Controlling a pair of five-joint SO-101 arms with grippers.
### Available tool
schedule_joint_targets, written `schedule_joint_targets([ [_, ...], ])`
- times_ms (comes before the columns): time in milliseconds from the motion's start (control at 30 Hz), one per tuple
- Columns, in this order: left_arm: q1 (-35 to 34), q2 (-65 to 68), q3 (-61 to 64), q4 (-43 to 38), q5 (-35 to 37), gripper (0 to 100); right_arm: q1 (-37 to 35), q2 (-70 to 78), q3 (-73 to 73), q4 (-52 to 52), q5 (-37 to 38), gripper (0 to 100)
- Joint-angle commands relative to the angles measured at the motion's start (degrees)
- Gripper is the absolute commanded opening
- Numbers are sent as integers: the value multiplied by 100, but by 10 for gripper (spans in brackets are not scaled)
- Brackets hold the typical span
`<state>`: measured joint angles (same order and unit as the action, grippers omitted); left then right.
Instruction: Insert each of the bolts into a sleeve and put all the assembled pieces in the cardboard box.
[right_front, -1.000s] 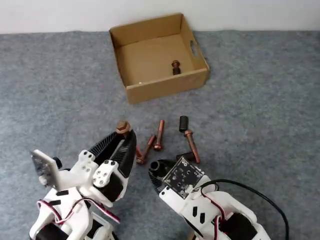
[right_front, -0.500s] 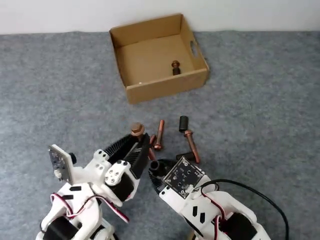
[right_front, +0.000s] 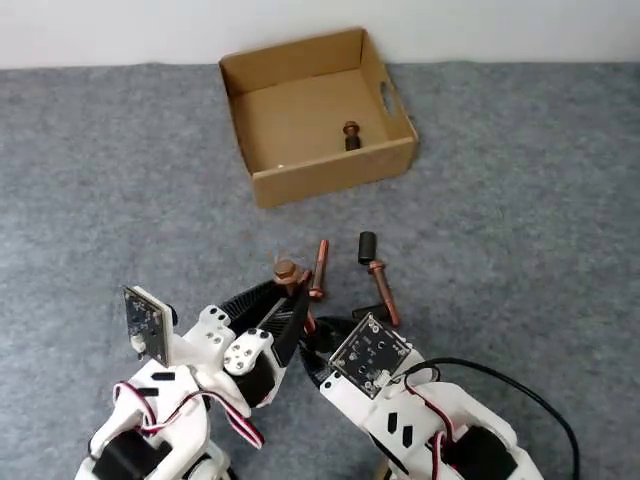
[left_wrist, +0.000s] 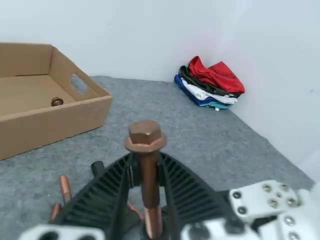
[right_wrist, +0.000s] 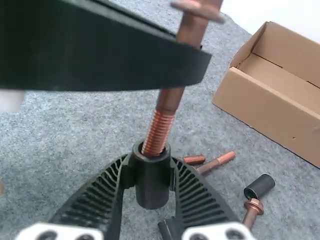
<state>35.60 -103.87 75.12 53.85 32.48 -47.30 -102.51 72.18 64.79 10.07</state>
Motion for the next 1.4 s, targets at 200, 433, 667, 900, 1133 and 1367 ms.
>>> schedule_joint_targets([
  [200, 484, -35, 22, 721, -615, 4, -13, -57, -360, -145, 26, 8],
  [433, 642, -35, -330, 1547, -1020, 4, -13, -57, -352, -136, 26, 8],
  [667, 598, -35, -338, 1574, -1266, 96, -13, -57, -352, -136, 26, 8],
  [900, -123, 114, -505, 1582, -1530, 215, -13, -57, -334, -136, 44, 8],
  [1133, -308, 668, -1358, 1591, -1503, 216, -13, -57, -220, -136, 26, 8],
  [1367, -835, 958, -1815, 1565, -1468, 112, 462, -57, -185, -92, 9, 8],
])
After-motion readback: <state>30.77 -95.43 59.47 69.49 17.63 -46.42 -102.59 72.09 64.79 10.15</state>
